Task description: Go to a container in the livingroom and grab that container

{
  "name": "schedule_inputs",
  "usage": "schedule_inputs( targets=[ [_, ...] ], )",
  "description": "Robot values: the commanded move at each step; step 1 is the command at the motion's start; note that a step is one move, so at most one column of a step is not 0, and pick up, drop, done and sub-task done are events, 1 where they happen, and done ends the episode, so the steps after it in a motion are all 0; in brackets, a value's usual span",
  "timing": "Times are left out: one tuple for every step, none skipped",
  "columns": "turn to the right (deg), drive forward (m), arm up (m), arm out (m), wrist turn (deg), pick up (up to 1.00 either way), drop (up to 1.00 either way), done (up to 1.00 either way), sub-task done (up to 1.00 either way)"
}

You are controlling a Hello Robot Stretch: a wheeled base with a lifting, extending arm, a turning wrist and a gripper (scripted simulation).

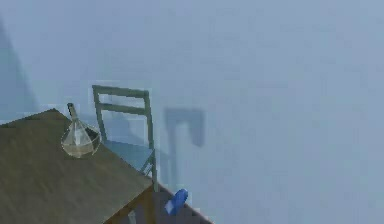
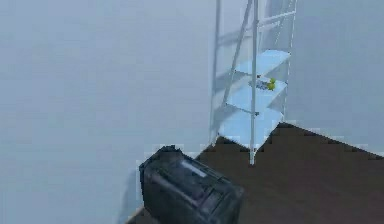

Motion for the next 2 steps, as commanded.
schedule_inputs(
  targets=[
    [-21.0, 0.00, 0.00, 0.00, 0.0, 0.00, 0.00, 0.00, 0.00],
    [-3.0, 0.00, 0.00, 0.00, 0.0, 0.00, 0.00, 0.00, 0.00]
  ],
)
